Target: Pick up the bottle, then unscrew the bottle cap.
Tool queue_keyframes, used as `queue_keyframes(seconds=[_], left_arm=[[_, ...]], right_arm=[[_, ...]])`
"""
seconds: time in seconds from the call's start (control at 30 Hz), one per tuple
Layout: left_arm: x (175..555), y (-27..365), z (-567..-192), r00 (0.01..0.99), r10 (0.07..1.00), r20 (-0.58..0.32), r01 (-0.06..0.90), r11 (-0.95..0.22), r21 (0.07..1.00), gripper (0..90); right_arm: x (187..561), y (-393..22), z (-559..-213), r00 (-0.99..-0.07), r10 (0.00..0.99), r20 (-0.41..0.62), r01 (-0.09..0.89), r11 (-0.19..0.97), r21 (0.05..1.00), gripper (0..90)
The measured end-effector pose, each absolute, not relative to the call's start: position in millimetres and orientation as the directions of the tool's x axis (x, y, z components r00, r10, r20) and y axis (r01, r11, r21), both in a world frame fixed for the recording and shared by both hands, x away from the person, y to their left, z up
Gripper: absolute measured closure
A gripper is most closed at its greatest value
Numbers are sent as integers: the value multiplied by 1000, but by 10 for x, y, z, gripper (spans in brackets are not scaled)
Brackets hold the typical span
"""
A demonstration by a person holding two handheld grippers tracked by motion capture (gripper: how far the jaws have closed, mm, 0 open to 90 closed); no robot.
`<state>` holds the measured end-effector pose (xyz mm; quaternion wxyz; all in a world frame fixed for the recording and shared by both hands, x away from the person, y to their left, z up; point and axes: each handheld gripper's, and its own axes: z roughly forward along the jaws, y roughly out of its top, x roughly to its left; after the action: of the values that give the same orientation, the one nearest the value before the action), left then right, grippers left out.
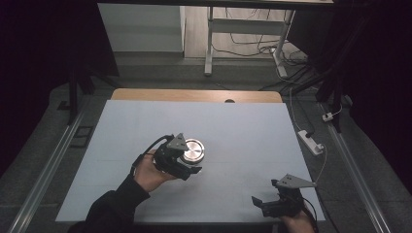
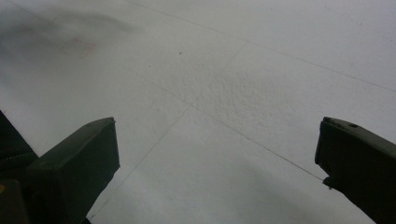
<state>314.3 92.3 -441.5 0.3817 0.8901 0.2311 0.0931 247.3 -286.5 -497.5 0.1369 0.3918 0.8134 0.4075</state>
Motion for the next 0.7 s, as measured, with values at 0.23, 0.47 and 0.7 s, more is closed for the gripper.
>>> queue_keyframes(seconds=[0.23,0.47,0.7], left_arm=[[3142,962,-4440,870,492,-12,347,-597,723,156],[3121,967,-4438,871,492,-12,345,-594,727,156],[3119,980,-4448,874,484,-28,349,-588,730,156]], right_arm=[[2464,-2839,-4950,-672,731,115,512,347,786,0],[2454,-2815,-4890,-684,722,105,481,338,809,0],[2446,-2755,-4836,-700,705,115,462,324,825,0]])
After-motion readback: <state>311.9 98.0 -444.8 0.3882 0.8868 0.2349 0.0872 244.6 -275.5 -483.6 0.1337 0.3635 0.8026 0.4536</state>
